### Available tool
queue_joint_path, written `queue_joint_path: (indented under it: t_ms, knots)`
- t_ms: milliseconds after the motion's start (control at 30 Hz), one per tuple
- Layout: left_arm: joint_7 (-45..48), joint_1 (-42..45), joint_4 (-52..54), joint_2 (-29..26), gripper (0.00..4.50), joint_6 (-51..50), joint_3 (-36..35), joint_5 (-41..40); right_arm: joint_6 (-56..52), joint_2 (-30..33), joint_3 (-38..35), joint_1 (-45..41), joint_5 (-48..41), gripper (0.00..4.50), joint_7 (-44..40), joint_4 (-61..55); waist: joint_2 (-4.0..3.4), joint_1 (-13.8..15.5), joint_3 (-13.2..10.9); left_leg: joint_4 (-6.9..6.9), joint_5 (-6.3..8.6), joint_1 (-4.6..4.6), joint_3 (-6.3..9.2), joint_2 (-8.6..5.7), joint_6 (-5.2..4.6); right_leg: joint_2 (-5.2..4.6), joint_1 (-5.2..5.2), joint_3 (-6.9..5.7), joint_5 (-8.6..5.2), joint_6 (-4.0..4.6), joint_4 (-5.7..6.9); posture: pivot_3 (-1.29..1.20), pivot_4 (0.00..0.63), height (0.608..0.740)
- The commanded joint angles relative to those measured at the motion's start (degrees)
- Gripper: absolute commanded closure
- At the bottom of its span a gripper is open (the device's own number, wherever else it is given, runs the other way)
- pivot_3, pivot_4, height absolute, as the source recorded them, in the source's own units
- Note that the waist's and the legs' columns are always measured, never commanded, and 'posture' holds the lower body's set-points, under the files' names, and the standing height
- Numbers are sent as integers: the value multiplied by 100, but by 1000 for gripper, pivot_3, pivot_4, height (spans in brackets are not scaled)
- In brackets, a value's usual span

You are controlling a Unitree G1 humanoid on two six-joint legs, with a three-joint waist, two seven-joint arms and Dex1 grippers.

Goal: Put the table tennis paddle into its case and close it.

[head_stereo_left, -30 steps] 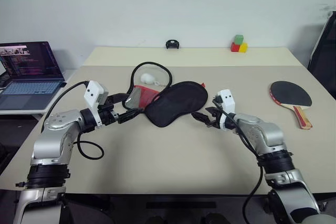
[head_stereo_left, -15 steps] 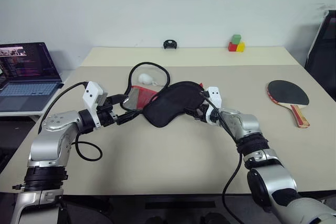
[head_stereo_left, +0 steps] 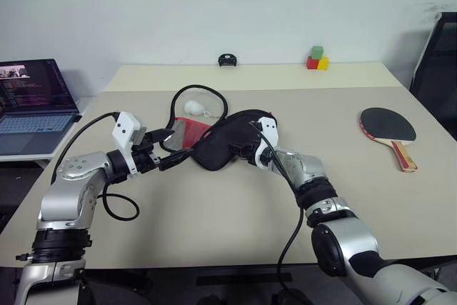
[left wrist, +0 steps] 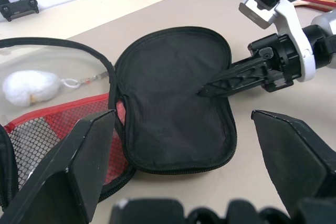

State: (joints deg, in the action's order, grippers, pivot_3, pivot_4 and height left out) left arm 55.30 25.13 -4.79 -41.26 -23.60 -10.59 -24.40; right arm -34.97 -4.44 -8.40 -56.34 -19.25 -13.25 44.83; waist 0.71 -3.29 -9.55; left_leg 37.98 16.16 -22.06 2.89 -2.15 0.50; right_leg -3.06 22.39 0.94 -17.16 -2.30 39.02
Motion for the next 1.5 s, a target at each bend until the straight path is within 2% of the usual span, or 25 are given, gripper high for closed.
queue_joint_path:
  t_ms: [33,267,300,333,633,767,900,1100,1200,1367,1500]
  knots:
    - [-56,-13,246,-83,0,12,-151,-78,-165,-121,-224,21,-178,1528,231,-221,0,0,0,-1,0,0,0,0,0,0,0,0,0,0,0,0,150,740]
    - [-103,-15,329,-3,0,27,-40,-76,-969,-286,-641,358,-587,4087,695,-929,0,2,0,-3,1,-1,1,0,-2,0,0,0,0,0,-1,0,150,740]
    - [-108,-10,356,16,0,21,-24,-83,-1123,-275,-643,443,-637,4354,730,-1104,0,3,0,-3,2,-1,1,0,-3,0,0,0,0,0,-1,0,150,740]
    - [-117,-7,406,41,0,6,-3,-96,-1341,-253,-652,550,-711,4435,757,-1323,0,5,0,-3,2,-1,1,0,-3,-1,0,-1,0,0,-1,0,150,740]
    - [-190,-127,1009,345,0,-172,215,-203,-3307,527,-811,1339,-1173,4435,898,-3177,0,129,0,-2,4,-7,4,-3,-6,-4,-2,-4,0,0,-6,0,150,740]
    - [-194,-91,1271,520,0,-231,421,-263,-4031,1279,-811,1413,-1293,4435,645,-3565,0,164,0,-1,4,-9,5,-5,-7,-5,-4,-4,0,0,-7,0,150,740]
    - [-136,4,1316,601,0,-206,654,-232,-4312,2012,-606,1310,-1298,4435,182,-3535,0,151,0,-1,4,-9,3,-6,-10,-4,-5,-3,0,0,-7,0,150,740]
    - [-32,155,1205,672,0,-108,895,-158,-4136,3054,66,1097,-1152,4435,-840,-3076,2,135,-1,-1,5,-9,-2,-6,-13,-1,-6,-1,-1,0,-9,0,150,740]
    - [15,240,1153,731,0,-69,1014,-121,-3681,3572,604,895,-857,4435,-1504,-2571,3,141,-2,-1,4,-9,-1,-5,-14,-1,-8,-3,-1,0,-11,0,150,740]
    - [59,334,1110,827,0,-58,1132,-89,-2732,4039,1398,347,-257,4435,-2555,-1464,6,140,-4,1,3,-10,-4,-6,-15,-1,-8,-2,-1,0,-14,0,150,740]
    - [80,363,1104,866,0,-57,1175,-73,-2024,4114,1762,-121,234,4435,-3150,-485,7,138,-4,1,3,-11,-4,-5,-15,-1,-9,-3,-1,0,-15,0,150,740]
